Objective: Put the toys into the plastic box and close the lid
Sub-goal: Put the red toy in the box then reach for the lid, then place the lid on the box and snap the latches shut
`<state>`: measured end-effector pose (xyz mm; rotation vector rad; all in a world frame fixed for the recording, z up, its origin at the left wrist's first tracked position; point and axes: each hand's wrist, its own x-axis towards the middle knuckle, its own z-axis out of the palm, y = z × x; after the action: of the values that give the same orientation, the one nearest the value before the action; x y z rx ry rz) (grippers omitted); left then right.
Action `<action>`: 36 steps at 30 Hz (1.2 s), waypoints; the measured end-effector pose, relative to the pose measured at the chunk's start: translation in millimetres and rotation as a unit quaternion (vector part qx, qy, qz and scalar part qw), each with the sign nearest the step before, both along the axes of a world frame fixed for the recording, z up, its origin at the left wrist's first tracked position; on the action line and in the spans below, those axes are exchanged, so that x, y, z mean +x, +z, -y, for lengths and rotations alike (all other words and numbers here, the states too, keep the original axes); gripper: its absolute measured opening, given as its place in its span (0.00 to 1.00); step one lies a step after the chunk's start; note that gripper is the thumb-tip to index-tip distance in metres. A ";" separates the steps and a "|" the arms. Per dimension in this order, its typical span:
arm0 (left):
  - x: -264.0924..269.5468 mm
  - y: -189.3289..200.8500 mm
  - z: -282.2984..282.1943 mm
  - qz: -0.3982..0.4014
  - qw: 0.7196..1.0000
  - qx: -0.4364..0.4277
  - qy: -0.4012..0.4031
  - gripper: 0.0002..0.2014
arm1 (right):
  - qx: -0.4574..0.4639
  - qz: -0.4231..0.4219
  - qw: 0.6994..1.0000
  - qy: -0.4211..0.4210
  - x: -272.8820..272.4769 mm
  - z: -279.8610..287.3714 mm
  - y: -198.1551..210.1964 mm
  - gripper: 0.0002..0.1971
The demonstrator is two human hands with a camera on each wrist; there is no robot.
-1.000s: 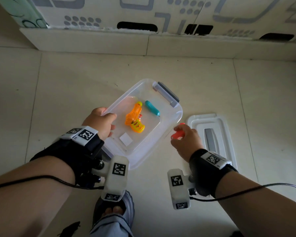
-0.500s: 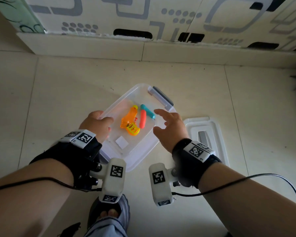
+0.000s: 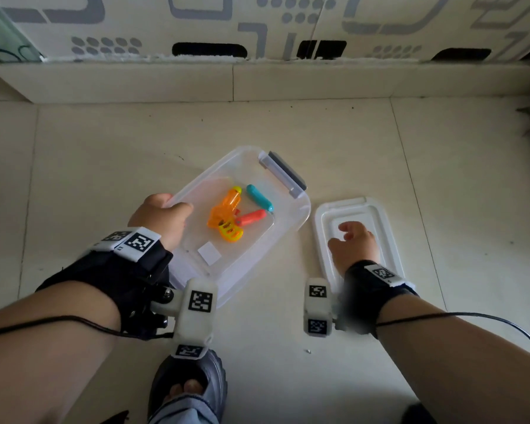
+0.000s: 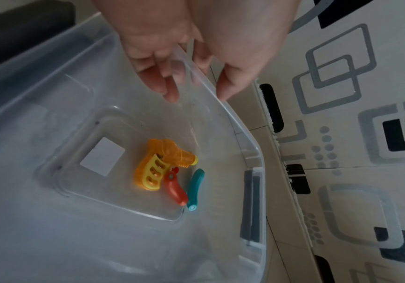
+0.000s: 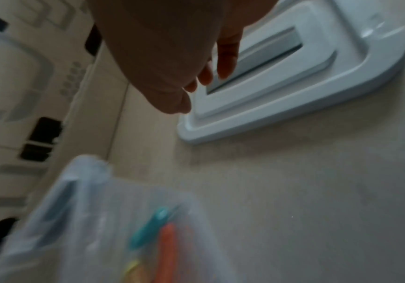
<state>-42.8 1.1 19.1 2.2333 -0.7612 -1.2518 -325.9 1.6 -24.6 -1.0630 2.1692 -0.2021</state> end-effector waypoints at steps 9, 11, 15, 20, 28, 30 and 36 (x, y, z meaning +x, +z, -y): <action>-20.8 -3.0 25.7 -0.016 0.999 0.005 -0.028 0.39 | 0.144 -0.095 0.984 0.033 -46.7 5.0 -34.0 0.24; -27.5 -1.0 29.6 -0.017 0.999 0.003 -0.035 0.39 | 0.149 -0.099 0.983 0.036 -49.9 6.2 -38.6 0.23; -36.1 -0.2 34.7 -0.012 0.999 -0.004 -0.036 0.39 | 0.153 -0.108 0.981 0.047 -55.9 3.2 -46.3 0.23; -43.9 4.3 38.9 -0.012 0.999 -0.005 -0.039 0.38 | 0.170 -0.118 0.976 0.073 -61.0 1.9 -48.4 0.17; -41.5 2.9 40.1 -0.007 0.998 0.020 -0.061 0.45 | 0.180 -0.130 0.972 0.080 -64.3 -5.9 -33.4 0.10; -41.4 4.4 39.1 -0.009 0.997 0.022 -0.068 0.43 | 0.180 -0.135 0.971 0.084 -64.8 -6.2 -29.3 0.08; -35.3 14.7 30.7 -0.010 0.997 0.018 -0.076 0.39 | 0.193 -0.137 0.966 0.101 -60.8 -5.6 -19.5 0.07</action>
<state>-78.0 -29.5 33.8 2.2228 -0.9233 -1.3652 -386.7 7.2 -44.1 -1.1190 2.1937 0.4703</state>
